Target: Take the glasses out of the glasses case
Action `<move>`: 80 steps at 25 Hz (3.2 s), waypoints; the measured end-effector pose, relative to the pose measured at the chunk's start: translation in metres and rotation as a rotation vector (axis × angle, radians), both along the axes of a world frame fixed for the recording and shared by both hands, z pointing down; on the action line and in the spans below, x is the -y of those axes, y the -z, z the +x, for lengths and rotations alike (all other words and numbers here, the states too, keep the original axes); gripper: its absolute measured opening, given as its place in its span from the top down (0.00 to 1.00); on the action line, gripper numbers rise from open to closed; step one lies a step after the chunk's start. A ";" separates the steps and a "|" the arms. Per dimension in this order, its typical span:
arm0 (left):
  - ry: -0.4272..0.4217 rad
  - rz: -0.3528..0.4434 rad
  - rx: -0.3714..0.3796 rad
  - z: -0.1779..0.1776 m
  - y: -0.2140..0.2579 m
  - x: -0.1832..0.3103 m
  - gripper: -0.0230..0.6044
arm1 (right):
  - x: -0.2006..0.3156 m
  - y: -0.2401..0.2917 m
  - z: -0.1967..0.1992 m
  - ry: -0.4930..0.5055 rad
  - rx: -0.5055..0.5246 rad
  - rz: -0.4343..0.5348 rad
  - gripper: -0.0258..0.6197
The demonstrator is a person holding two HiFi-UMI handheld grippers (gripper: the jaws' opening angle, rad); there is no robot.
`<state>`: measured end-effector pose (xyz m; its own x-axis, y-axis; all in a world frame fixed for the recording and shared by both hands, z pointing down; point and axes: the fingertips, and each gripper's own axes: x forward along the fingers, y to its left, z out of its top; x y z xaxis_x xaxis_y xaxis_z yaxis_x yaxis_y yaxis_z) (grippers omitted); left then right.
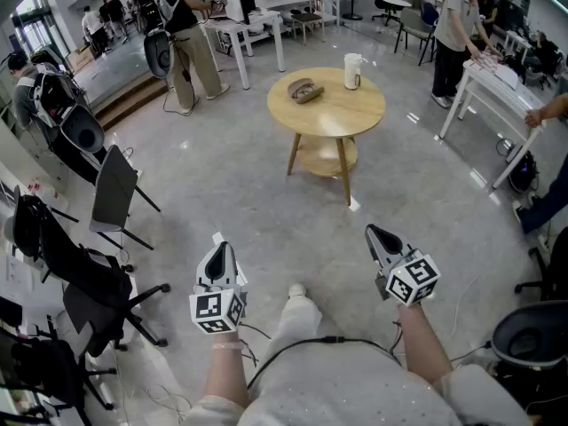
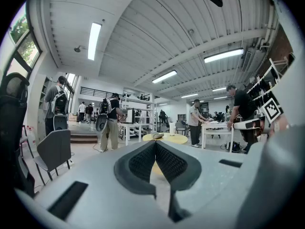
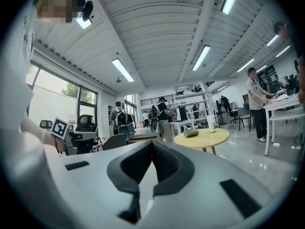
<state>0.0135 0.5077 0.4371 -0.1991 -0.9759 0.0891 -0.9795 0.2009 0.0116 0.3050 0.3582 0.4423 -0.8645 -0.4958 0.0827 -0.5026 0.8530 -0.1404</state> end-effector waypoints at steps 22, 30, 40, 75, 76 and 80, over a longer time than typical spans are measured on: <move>-0.067 -0.009 -0.050 -0.106 -0.008 0.159 0.96 | 0.151 -0.006 -0.080 -0.139 0.040 -0.061 0.95; -0.096 -0.008 -0.070 -0.142 -0.011 0.212 0.96 | 0.193 -0.012 -0.108 -0.187 0.066 -0.094 0.95; -0.149 0.006 -0.068 -0.174 -0.008 0.269 0.96 | 0.235 -0.023 -0.136 -0.250 0.093 -0.136 0.95; -0.182 -0.069 -0.108 -0.240 -0.043 0.444 0.96 | 0.418 -0.049 -0.229 -0.236 0.089 -0.237 0.95; -0.189 -0.072 -0.110 -0.241 -0.043 0.453 0.96 | 0.425 -0.051 -0.232 -0.237 0.088 -0.242 0.95; -0.225 -0.088 -0.113 -0.241 -0.047 0.488 0.96 | 0.450 -0.057 -0.243 -0.232 0.080 -0.259 0.95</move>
<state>-0.2272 0.0195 0.4837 0.0381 -0.9820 0.1849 -0.9931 -0.0167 0.1161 0.0621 -0.0917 0.4997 -0.7403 -0.6510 0.1682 -0.6574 0.6485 -0.3837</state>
